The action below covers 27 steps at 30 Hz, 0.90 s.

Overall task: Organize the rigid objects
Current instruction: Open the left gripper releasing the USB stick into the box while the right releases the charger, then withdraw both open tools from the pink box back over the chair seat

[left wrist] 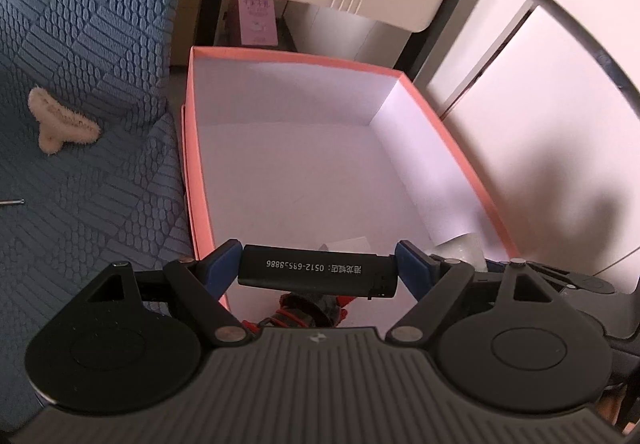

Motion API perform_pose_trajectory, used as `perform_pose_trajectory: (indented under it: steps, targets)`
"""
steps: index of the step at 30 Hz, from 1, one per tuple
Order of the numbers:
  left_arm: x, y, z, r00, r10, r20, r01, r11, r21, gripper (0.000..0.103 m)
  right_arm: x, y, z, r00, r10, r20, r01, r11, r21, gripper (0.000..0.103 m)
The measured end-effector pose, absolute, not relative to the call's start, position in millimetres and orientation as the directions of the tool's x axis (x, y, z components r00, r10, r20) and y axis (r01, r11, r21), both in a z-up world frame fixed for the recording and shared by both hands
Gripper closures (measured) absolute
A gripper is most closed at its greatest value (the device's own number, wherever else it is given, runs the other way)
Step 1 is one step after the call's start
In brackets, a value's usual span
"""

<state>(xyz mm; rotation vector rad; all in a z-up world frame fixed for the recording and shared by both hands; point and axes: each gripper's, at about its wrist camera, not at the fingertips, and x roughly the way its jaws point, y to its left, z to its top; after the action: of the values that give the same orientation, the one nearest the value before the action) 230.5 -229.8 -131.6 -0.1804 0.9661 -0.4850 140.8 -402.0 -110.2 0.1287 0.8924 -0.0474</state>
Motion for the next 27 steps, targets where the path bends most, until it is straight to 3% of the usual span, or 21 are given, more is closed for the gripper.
perform_pose_trajectory:
  steps: [15, 27]
  targets:
    - [224.0, -222.8, -122.1, 0.492, -0.46, -0.739, 0.305, 0.886, -0.348, 0.011, 139.1, -404.8, -110.2, 0.627, 0.017, -0.779, 0.113, 0.987, 0.113, 0.07]
    - [179.0, -186.6, -76.7, 0.629, -0.441, -0.641, 0.313, 0.898, -0.311, 0.011, 111.6, -373.0, -72.2, 0.708, 0.084, -0.702, 0.041, 0.986, 0.159, 0.07]
